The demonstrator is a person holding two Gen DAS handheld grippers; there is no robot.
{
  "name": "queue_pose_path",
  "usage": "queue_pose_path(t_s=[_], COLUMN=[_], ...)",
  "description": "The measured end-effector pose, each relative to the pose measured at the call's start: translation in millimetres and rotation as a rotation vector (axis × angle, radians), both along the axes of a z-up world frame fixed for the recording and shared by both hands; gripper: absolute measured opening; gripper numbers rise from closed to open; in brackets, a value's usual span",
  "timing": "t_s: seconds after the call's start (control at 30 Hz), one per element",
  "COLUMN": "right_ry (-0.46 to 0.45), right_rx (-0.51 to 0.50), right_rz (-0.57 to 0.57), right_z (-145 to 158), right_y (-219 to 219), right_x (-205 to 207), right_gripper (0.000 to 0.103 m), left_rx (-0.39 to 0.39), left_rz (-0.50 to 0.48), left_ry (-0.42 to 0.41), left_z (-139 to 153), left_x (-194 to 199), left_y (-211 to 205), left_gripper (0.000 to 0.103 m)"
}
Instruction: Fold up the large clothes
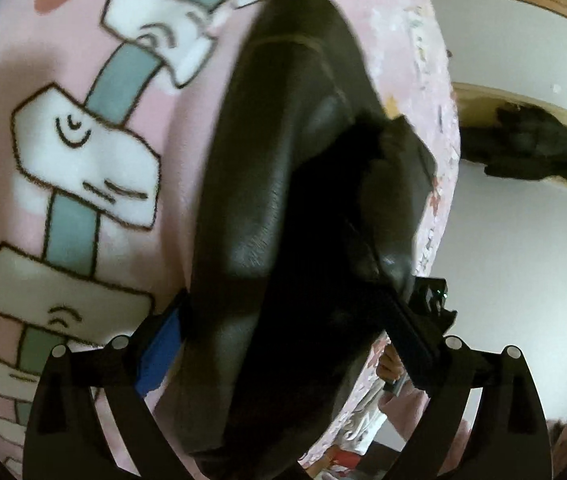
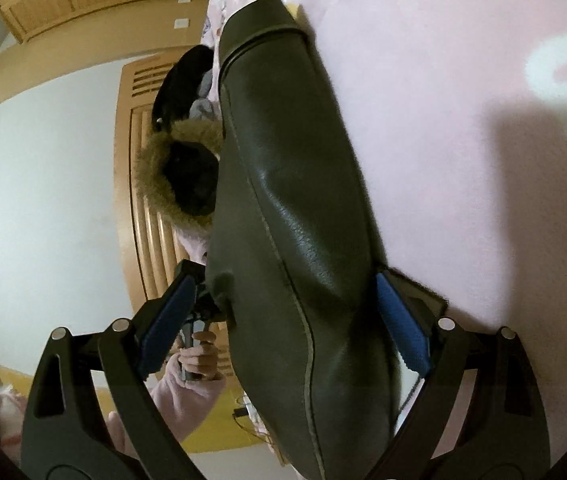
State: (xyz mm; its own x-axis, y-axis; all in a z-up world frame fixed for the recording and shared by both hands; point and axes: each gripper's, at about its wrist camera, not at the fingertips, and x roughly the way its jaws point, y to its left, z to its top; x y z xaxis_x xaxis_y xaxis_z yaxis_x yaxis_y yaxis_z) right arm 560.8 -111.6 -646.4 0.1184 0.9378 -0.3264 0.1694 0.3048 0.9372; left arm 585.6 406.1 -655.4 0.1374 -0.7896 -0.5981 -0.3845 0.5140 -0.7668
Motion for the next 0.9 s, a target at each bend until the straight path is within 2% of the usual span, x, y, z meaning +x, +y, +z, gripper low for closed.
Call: queue_pose_path(t_s=[0.1, 0.17, 0.23, 0.33, 0.4, 0.43, 0.47, 0.53, 0.57, 0.6, 0.63, 0.77, 0.9], right_ry=[-0.003, -0.011, -0.027, -0.039, -0.067, -0.101, -0.147, -0.204, -0.232, -0.262, -0.284, -0.362, -0.401], right_rx=[0.008, 0.027, 0.037, 0.043, -0.001, -0.058, -0.147, -0.249, -0.274, -0.295, -0.318, -0.379, -0.416], right_rz=[0.013, 0.022, 0.034, 0.053, 0.086, 0.128, 0.220, 0.330, 0.364, 0.392, 0.403, 0.408, 0.388], right_z=[0.2, 0.3, -0.3, -0.7, 3.1, 8.0, 11.7, 12.6, 13.1, 13.9, 14.2, 16.7, 23.7], right_y=[0.9, 0.3, 2.1, 7.7, 13.8, 23.4, 38.0, 61.1, 70.0, 79.2, 86.1, 95.7, 97.5], right_x=[3.0, 4.1, 5.0, 9.6, 11.8, 14.7, 16.7, 16.6, 16.2, 15.6, 15.2, 7.6, 4.2], right_gripper=[0.089, 0.089, 0.089, 0.089, 0.089, 0.089, 0.089, 0.090, 0.091, 0.097, 0.098, 0.098, 0.097], left_rx=[0.019, -0.031, 0.002, 0.019, 0.021, 0.024, 0.041, 0.147, 0.266, 0.348, 0.385, 0.359, 0.323], left_rz=[-0.027, -0.061, -0.138, -0.201, -0.221, -0.237, -0.255, -0.334, -0.414, -0.472, -0.501, -0.454, -0.398], left_ry=[-0.040, -0.053, -0.087, -0.058, -0.084, -0.105, -0.119, -0.117, -0.096, -0.074, -0.062, -0.074, -0.065], left_z=[16.5, 22.8, 31.9, 21.7, 24.4, 28.8, 32.2, 30.0, 21.9, 15.1, 8.2, 4.4, -2.8], left_x=[-4.5, -5.3, -1.0, 6.8, 11.9, 12.7, 13.0, 16.6, 15.9, 11.5, 9.1, 0.8, -0.2], left_y=[2.2, -6.7, -26.9, -47.0, -59.6, -66.2, -69.4, -82.9, -93.0, -98.5, -100.9, -83.2, -88.2], left_gripper=[0.089, 0.087, 0.087, 0.087, 0.088, 0.090, 0.091, 0.091, 0.091, 0.093, 0.096, 0.096, 0.095])
